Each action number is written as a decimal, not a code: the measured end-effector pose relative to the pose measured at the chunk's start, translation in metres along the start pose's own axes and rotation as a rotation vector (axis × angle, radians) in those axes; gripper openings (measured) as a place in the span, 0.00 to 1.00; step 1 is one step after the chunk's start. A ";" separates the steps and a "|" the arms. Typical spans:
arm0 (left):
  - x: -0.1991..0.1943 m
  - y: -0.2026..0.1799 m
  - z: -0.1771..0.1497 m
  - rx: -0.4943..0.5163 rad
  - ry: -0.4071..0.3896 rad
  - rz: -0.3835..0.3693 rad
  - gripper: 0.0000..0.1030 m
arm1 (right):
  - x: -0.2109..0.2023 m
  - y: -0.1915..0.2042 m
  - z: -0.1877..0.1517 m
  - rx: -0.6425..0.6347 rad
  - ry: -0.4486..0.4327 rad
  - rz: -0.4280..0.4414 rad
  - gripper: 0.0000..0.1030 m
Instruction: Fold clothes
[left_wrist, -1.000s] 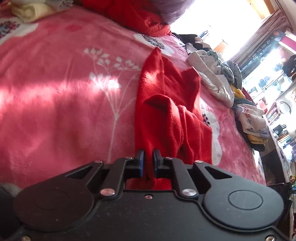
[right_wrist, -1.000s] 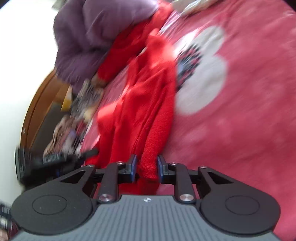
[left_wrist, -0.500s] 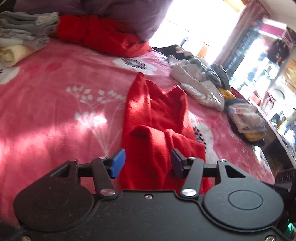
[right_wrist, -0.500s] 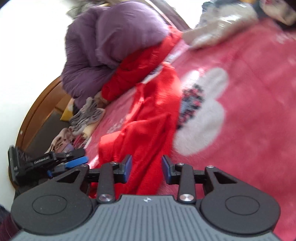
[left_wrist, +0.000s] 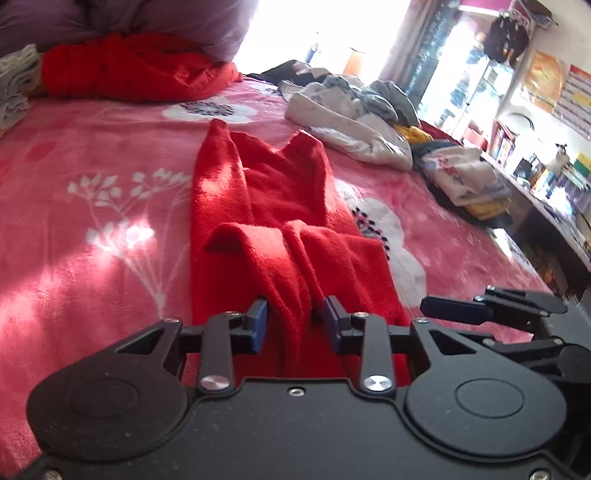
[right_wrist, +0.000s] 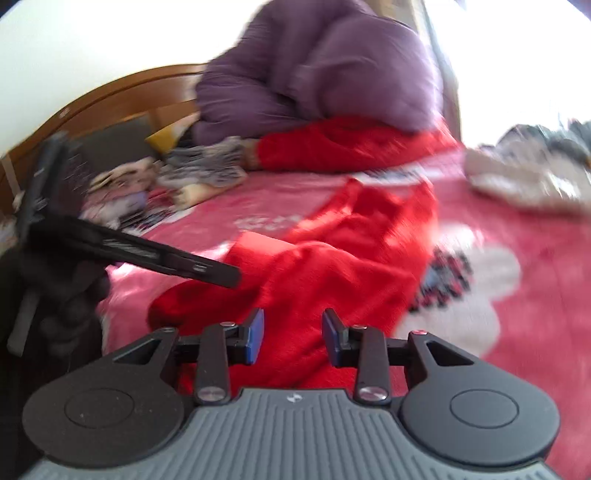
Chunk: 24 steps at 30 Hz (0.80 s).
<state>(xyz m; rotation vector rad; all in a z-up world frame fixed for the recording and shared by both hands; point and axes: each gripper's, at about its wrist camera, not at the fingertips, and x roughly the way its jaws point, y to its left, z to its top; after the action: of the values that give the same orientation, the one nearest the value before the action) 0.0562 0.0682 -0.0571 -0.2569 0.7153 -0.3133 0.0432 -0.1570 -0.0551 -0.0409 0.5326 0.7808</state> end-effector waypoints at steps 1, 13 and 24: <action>0.002 0.001 -0.001 0.000 0.014 0.002 0.30 | 0.002 0.006 -0.001 -0.035 0.015 0.002 0.40; 0.007 0.000 -0.014 0.036 0.114 -0.015 0.07 | 0.023 0.057 -0.015 -0.338 0.138 -0.017 0.39; 0.000 0.036 0.003 -0.373 0.006 -0.271 0.02 | 0.005 0.034 0.010 -0.135 0.018 -0.005 0.01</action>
<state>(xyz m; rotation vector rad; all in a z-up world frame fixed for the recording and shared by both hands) 0.0647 0.1015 -0.0671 -0.7107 0.7435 -0.4378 0.0270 -0.1273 -0.0437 -0.1740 0.4961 0.8108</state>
